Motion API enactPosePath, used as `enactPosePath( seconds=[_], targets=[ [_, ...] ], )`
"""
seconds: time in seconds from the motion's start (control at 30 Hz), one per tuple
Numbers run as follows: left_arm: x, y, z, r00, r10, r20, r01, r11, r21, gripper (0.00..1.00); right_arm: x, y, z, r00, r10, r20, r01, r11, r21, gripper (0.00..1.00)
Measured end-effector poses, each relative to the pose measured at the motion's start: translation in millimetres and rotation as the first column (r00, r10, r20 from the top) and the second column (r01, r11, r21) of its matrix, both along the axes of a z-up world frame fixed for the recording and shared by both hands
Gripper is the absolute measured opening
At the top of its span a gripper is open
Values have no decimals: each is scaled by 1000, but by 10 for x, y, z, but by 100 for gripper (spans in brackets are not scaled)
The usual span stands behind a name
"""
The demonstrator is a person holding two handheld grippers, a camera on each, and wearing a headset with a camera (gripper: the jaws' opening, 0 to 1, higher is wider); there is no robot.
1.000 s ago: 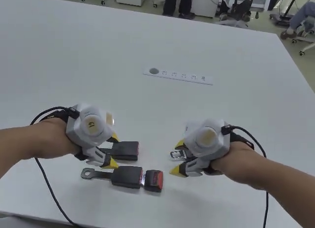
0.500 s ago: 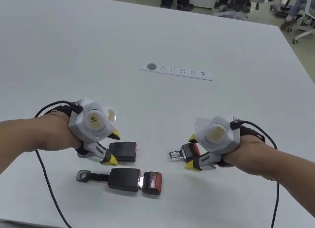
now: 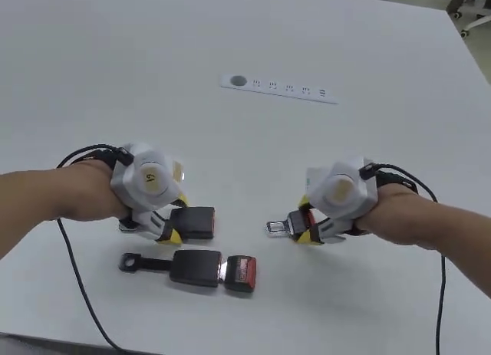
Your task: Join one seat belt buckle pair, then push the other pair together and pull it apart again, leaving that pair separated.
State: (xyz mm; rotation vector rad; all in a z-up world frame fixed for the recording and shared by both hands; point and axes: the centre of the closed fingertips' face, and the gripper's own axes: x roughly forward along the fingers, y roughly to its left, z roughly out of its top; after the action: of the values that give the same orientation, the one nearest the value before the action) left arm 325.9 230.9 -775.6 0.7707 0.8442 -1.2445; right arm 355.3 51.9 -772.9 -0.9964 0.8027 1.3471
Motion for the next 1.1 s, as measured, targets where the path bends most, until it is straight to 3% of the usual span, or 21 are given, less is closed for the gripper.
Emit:
enactPosePath(
  seconds=[0.1, 0.23, 0.33, 0.4, 0.7, 1.1],
  targets=[
    [23, 5, 6, 1000, -13, 10, 13, 1000, 19, 36, -6, -18, -14, 1000, 4, -8, -4, 1000, -5, 33],
    [5, -23, 13, 1000, -23, -7, 23, 1000, 12, 34, -4, -34, -27, 1000, 1, -20, -1, 1000, -2, 32],
    [3, -12, -1, 1000, -28, -1, 28, 1000, -2, 34, 21, -60, -97, 1000, 0, -18, 0, 1000, -3, 32],
    [-7, -29, 11, 999, -37, 6, 37, 999, -5, 34, -7, -38, -32, 1000, -14, -27, 14, 1000, 9, 32],
    [16, -16, -23, 998, -59, 6, 59, 998, 7, 33, 8, -30, -69, 998, -31, -56, 31, 999, 6, 31],
    [-8, -30, 8, 999, -45, 4, 45, 999, 8, 33, 1, -28, -52, 997, -62, -52, 62, 998, -9, 31]
  ],
)
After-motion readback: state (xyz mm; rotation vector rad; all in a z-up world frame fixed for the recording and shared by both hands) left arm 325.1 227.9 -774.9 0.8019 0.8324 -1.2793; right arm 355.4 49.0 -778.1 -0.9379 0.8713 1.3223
